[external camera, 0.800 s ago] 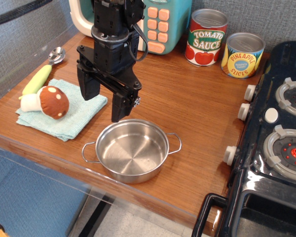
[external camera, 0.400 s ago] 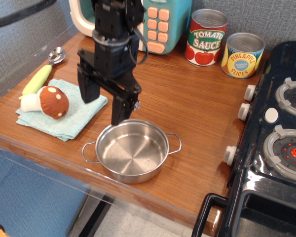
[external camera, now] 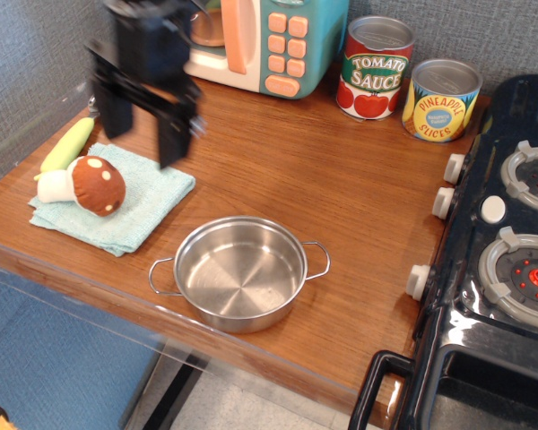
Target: Move the mushroom into the pot.
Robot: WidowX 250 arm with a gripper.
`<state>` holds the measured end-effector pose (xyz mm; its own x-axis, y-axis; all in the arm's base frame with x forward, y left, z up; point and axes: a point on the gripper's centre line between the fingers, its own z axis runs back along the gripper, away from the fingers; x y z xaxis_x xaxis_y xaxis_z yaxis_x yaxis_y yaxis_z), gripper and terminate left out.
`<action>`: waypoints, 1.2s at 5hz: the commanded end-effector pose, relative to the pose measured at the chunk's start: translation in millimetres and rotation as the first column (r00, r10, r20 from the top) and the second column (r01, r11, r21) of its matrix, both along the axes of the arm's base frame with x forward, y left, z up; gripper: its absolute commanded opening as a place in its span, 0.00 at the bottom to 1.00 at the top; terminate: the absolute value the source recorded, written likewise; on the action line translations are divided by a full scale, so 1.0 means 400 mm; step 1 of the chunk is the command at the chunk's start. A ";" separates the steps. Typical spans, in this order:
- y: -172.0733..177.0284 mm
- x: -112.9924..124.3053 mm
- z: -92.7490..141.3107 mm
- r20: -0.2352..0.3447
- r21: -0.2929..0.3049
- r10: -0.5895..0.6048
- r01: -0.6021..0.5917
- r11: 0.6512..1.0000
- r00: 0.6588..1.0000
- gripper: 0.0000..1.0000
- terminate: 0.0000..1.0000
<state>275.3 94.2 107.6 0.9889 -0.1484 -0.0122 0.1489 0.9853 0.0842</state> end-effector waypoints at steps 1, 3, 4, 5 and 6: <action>0.168 -0.035 0.037 0.092 0.072 0.108 -0.115 0.991 0.990 1.00 0.00; 0.160 -0.048 -0.073 0.129 0.038 0.182 -0.188 0.981 0.975 1.00 0.00; 0.155 -0.032 -0.101 0.144 0.024 0.214 -0.219 0.975 0.966 1.00 0.00; 0.158 -0.017 -0.116 0.148 0.014 0.247 -0.252 0.968 0.958 1.00 0.00; 0.165 -0.005 -0.144 0.154 -0.005 0.251 -0.253 0.967 0.956 0.00 0.00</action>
<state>271.0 156.2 38.8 0.9889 0.1093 0.1010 -0.1174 0.9901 0.0774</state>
